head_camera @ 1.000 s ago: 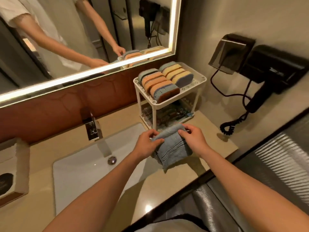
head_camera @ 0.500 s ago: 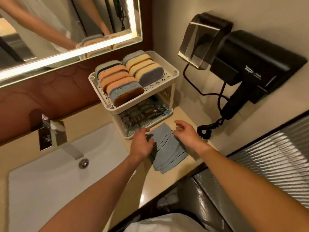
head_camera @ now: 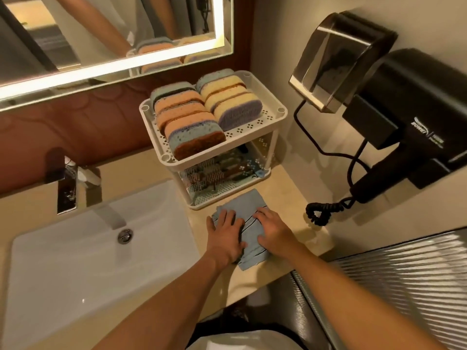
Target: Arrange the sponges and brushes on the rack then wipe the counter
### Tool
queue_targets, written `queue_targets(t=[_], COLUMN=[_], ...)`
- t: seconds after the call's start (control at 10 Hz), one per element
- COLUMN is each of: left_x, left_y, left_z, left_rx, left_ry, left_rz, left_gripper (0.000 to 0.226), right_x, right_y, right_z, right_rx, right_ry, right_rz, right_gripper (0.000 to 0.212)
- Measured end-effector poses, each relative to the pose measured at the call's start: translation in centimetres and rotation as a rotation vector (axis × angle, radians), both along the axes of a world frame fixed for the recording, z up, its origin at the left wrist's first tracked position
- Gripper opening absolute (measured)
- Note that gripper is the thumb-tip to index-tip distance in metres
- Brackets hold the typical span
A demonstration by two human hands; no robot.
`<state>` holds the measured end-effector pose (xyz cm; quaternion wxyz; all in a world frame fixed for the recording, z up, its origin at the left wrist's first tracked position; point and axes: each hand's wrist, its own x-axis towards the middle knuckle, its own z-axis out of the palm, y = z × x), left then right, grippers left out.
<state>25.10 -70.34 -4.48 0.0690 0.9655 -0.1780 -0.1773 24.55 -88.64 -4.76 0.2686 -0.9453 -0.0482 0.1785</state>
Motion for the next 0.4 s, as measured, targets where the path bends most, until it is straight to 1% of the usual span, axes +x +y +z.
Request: queue_targets(t=[0.1, 0.2, 0.3, 0.4], left_x=[0.5, 1.4, 1.8, 1.9], left_y=[-0.1, 0.3, 1.7, 3.2], left_z=[0.4, 1.3, 2.4, 2.8], left_rx=[0.004, -0.062, -0.218, -0.283], left_ry=[0.025, 0.093, 0.108, 0.08], left_rz=[0.006, 0.014, 0.062, 0.069], left_gripper=[0.057, 0.057, 0.058, 0.057], right_x=[0.7, 1.5, 1.7, 2.4], right_y=[0.4, 1.1, 2.4, 4.3], right_z=[0.6, 1.4, 2.4, 3.6], right_rx=[-0.052, -0.095, -0.068, 0.053], right_ry=[0.016, 0.04, -0.041, -0.04], right_rz=[0.035, 0.019, 0.001, -0.019], right_gripper=[0.066, 0.061, 0.055, 0.052])
